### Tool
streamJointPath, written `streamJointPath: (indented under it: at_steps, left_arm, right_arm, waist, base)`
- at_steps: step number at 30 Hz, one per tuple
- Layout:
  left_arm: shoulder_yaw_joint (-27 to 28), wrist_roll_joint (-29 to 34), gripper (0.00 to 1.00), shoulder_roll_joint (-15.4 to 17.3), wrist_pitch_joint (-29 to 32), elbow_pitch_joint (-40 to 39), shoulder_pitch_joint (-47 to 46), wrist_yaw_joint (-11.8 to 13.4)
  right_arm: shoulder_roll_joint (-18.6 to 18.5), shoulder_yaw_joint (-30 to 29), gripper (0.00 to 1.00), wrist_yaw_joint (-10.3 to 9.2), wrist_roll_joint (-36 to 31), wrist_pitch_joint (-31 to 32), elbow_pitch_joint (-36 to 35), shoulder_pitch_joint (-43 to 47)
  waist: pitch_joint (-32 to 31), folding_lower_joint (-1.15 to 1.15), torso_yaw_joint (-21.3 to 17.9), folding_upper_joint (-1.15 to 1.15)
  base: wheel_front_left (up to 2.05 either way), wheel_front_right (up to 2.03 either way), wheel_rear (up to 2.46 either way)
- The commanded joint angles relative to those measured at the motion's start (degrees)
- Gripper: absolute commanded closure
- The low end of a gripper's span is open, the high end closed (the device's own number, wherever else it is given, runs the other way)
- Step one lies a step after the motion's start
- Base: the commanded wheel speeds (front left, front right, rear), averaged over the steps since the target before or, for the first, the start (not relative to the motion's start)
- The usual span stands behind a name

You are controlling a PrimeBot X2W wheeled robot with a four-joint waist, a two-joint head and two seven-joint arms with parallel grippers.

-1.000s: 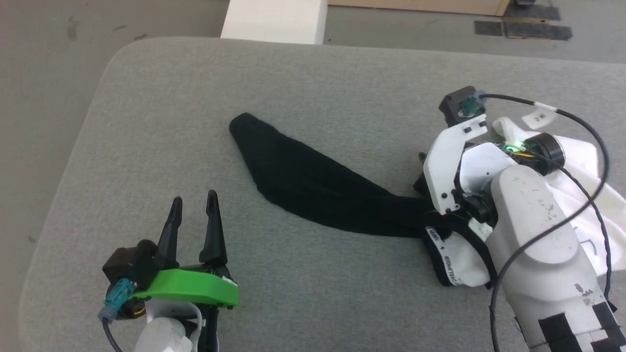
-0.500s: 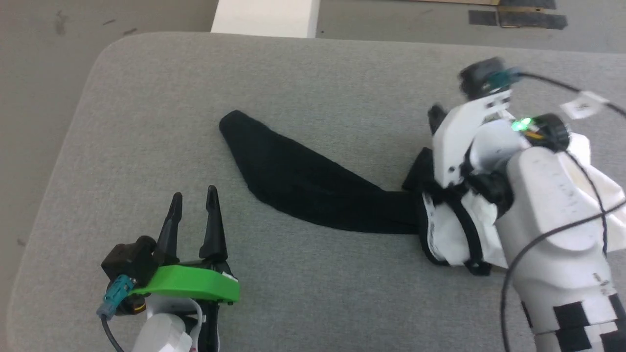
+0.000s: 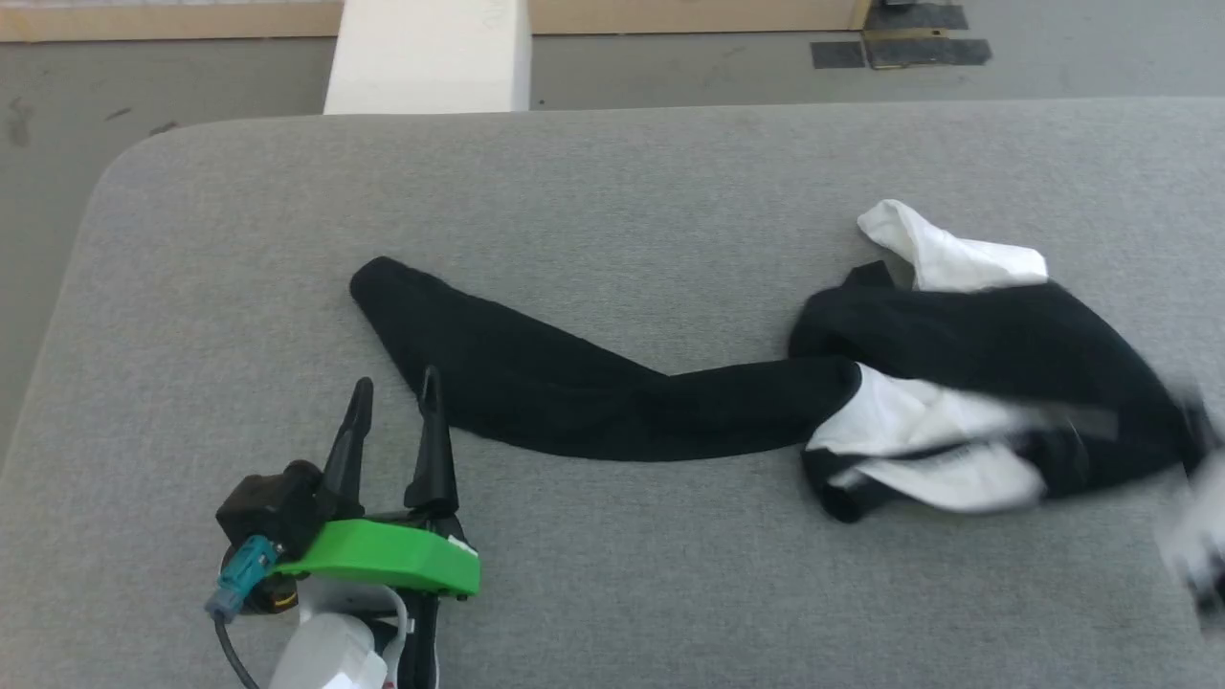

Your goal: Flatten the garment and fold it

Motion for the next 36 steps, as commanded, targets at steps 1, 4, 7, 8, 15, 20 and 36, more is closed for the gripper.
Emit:
streamJointPath:
  at_steps: [1, 4, 7, 8, 15, 20, 36]
  left_arm:
    - [-0.25, -0.13, 0.00, -0.09, -0.22, 0.42, -0.79, -0.45]
    - [-0.51, -0.23, 0.00, -0.09, -0.22, 0.81, -1.11, -0.51]
    - [-0.81, -0.27, 0.00, -0.09, -0.22, 1.53, -1.25, -0.72]
    - [-0.90, -0.30, 0.00, -0.09, -0.22, 1.76, -1.29, -0.77]
    - [-2.12, -1.10, 0.00, -0.09, 0.27, 5.24, -1.24, -0.83]
    - [-4.56, -3.72, 0.00, -0.09, 5.33, 7.83, -4.34, 0.94]
    - [-23.86, 5.58, 0.00, 1.37, 39.27, 23.43, -26.05, -4.61]
  right_arm:
    - [0.03, -2.33, 1.00, -0.08, 1.03, 1.23, 0.24, 3.68]
    - [0.03, -6.14, 1.00, -0.08, 3.47, 3.46, 4.42, 9.07]
    - [0.03, -7.61, 1.00, -0.08, 3.88, 4.18, 10.83, 11.55]
    - [0.03, -7.83, 1.00, -0.08, 3.48, 3.90, 12.29, 11.68]
    - [0.03, -5.24, 0.00, -0.08, 4.48, -10.05, 11.01, 6.17]
    - [0.03, -4.80, 0.00, -0.08, 2.92, -14.80, 6.56, 2.40]
    - [0.03, -1.09, 0.00, -0.08, 3.46, -16.20, 5.77, -0.99]
  waist:
    - [0.11, 0.00, -0.68, 0.00]
    - [0.15, 0.00, -1.22, 0.00]
    - [-0.15, 0.00, -1.49, 0.00]
    - [-0.22, 0.00, -1.51, 0.00]
    - [-1.70, 0.00, -1.88, 0.00]
    - [-2.66, 0.00, -1.56, 0.00]
    - [1.59, 0.00, -2.84, 0.00]
  base:
    - [0.00, 0.00, 0.00]
    - [0.00, 0.00, 0.00]
    - [0.00, 0.00, 0.00]
    - [0.00, 0.00, 0.00]
    - [0.00, 0.00, 0.00]
    - [0.00, 0.00, 0.00]
    - [0.00, 0.00, 0.00]
